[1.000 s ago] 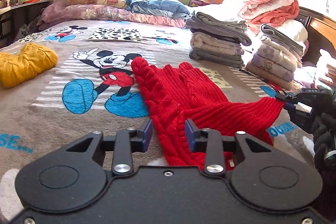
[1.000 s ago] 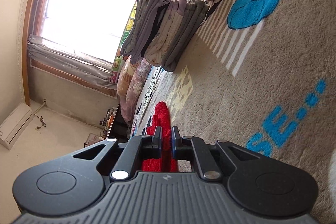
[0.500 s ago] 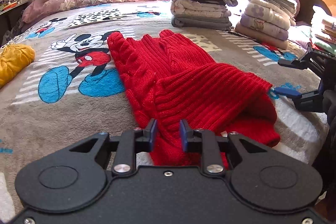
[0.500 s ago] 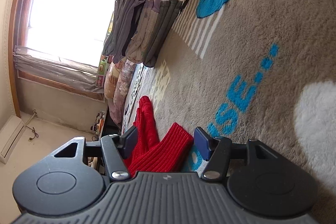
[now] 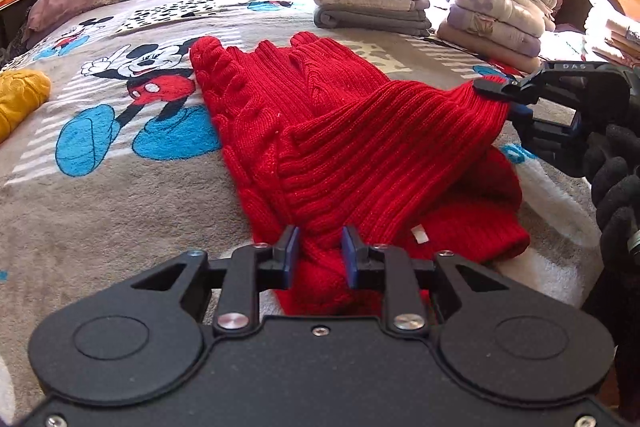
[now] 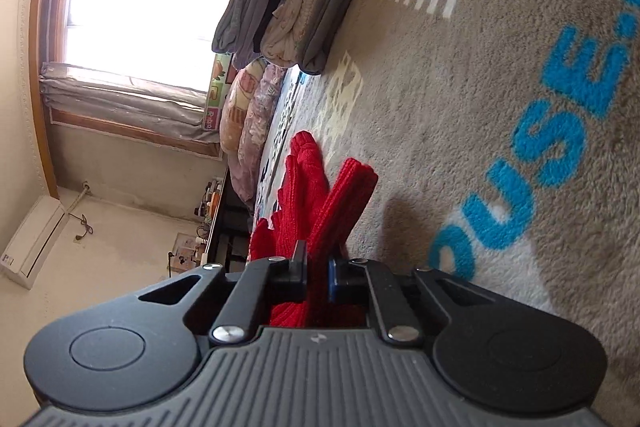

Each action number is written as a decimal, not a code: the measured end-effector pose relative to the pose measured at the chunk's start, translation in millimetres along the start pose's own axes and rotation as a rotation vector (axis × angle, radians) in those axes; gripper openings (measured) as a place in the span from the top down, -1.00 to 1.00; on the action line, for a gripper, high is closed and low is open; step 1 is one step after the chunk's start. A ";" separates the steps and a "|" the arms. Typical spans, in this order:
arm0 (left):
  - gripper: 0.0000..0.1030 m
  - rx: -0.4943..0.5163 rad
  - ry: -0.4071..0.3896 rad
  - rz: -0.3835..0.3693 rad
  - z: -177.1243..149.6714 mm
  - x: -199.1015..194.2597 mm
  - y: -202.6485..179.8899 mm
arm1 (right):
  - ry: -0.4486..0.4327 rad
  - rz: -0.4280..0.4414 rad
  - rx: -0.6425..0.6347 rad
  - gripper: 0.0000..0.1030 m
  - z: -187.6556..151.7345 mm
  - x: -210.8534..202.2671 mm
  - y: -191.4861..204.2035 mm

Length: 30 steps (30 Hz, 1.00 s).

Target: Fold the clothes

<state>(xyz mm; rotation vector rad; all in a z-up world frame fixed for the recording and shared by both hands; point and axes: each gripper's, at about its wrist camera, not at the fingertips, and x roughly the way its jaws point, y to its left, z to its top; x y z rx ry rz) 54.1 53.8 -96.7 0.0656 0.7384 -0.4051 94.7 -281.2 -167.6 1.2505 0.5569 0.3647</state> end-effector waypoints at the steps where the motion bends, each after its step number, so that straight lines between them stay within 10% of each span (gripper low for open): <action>1: 0.58 -0.004 0.003 -0.010 0.5 -0.4 1.1 | -0.005 0.023 -0.022 0.79 0.6 -2.8 6.3; 9: 0.58 0.000 0.031 -0.040 5.0 -0.4 4.0 | -0.022 0.092 -0.103 0.80 8.1 -29.6 30.1; 15: 0.57 -0.064 -0.091 0.079 35.0 -12.4 19.5 | 0.009 0.052 -0.032 0.80 9.3 -24.9 -4.6; 30: 0.68 -0.044 -0.085 0.174 131.2 108.3 80.0 | 0.016 0.019 -0.082 0.81 7.5 -19.5 -26.2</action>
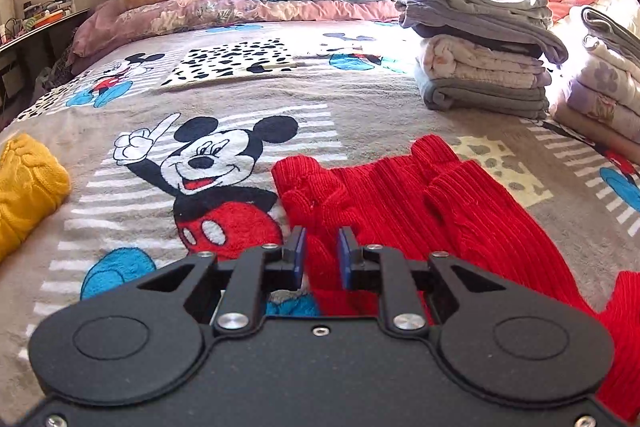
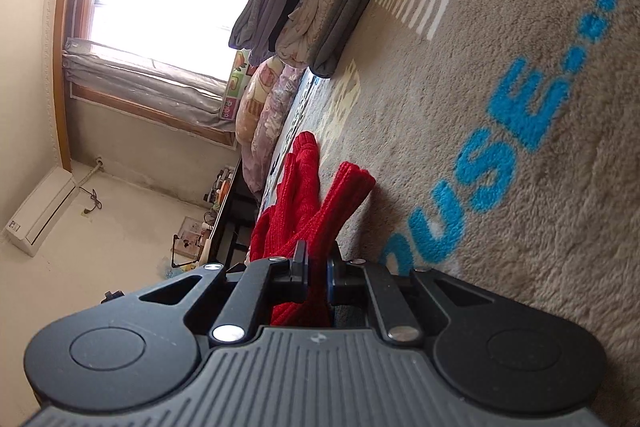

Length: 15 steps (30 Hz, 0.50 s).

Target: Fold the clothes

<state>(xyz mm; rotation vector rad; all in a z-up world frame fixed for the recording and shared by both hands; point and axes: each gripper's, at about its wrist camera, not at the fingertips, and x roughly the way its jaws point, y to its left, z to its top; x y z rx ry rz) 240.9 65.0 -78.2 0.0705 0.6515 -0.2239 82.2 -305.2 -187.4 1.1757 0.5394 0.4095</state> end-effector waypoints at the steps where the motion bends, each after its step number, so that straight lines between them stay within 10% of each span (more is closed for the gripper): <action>1: 0.68 0.013 0.016 -0.012 1.4 9.0 -0.6 | 0.000 -0.001 -0.006 0.81 -0.4 0.4 0.3; 9: 0.63 0.025 0.036 -0.060 13.4 11.5 -4.1 | -0.004 0.007 -0.011 0.85 -0.8 3.7 -2.2; 15: 0.21 0.196 0.087 0.042 29.4 32.9 -37.8 | -0.005 0.004 -0.025 0.87 -1.7 5.2 -2.1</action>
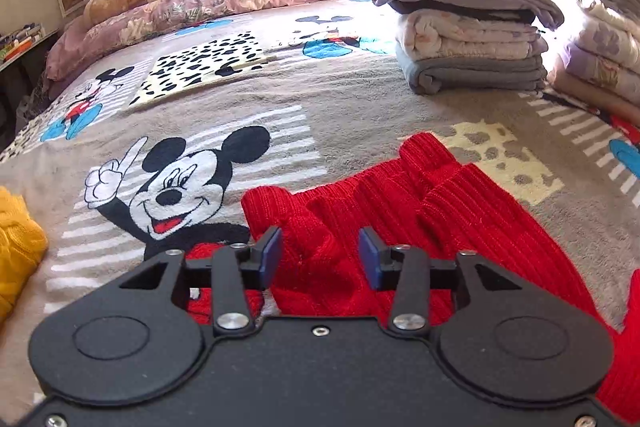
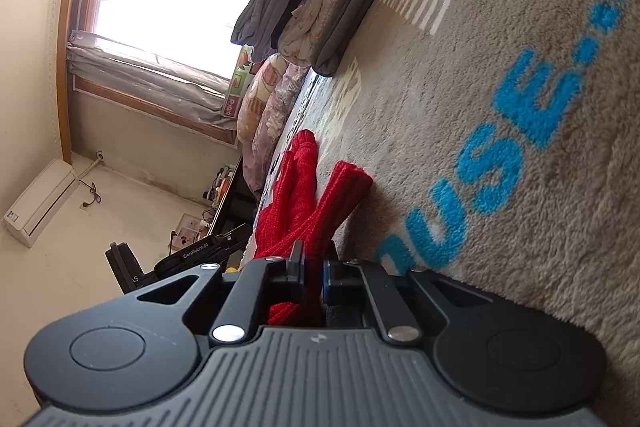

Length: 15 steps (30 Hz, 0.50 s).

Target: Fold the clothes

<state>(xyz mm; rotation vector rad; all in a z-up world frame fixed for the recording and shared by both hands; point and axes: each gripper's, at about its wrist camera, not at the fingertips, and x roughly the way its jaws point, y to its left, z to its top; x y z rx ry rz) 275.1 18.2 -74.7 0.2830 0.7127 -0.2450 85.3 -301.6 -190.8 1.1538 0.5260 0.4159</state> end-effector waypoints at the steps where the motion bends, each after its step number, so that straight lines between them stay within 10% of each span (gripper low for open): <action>1: 0.21 0.043 0.019 0.017 2.2 5.3 -6.9 | 0.000 0.002 0.003 0.87 0.4 -0.1 -0.2; 6: 0.76 -0.009 0.059 0.087 -3.7 18.2 3.4 | 0.001 -0.001 0.004 0.88 0.6 -0.7 0.2; 10: 0.79 -0.156 -0.076 0.062 -1.9 -8.8 10.3 | 0.001 -0.001 0.007 0.88 1.2 -0.8 0.0; 15: 0.63 -0.128 0.040 0.055 -2.2 23.2 -2.9 | 0.001 0.001 0.011 0.88 0.4 -0.5 -0.8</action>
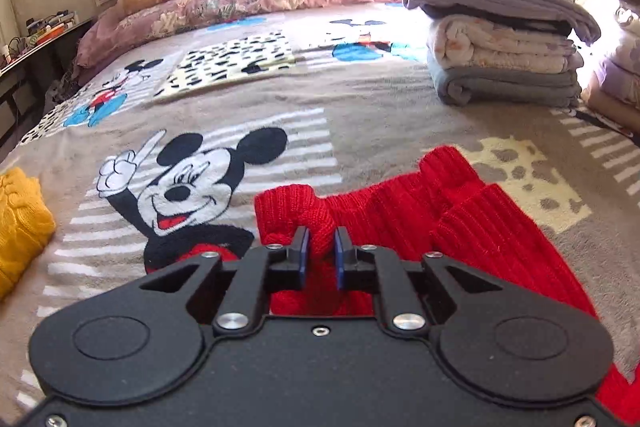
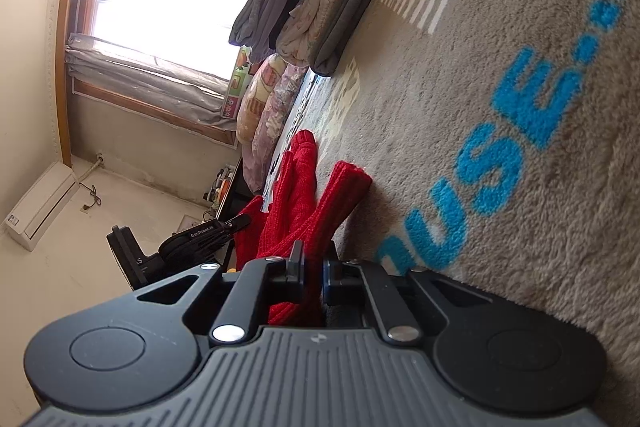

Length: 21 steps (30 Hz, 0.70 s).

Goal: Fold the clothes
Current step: 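Hold the hem raised over the body with the right gripper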

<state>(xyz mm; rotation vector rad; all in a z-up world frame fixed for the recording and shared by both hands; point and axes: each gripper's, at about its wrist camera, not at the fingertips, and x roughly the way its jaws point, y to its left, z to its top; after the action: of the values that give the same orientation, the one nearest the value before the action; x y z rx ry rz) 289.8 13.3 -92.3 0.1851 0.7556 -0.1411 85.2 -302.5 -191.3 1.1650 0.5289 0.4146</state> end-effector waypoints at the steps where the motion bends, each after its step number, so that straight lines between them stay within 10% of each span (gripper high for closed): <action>1: 0.53 0.016 -0.010 -0.001 -2.4 -0.4 -1.8 | 0.000 0.000 0.000 0.88 -0.1 -0.1 -0.1; 8: 0.48 -0.120 -0.172 -0.091 -18.2 -69.0 40.1 | 0.001 0.000 0.000 0.88 0.9 0.6 -0.5; 16: 0.72 0.022 -0.035 -0.110 -38.6 -28.6 12.7 | -0.003 -0.002 -0.012 0.88 -0.8 0.4 0.5; 21: 0.72 -0.009 -0.138 -0.127 -38.0 -64.0 12.3 | -0.005 -0.001 -0.023 0.88 -1.8 0.2 1.6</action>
<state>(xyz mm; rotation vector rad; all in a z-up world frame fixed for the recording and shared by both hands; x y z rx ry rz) 220.7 37.4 -73.7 0.1173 0.6305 -0.2686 84.3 -300.5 -190.4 1.1434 0.5192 0.4154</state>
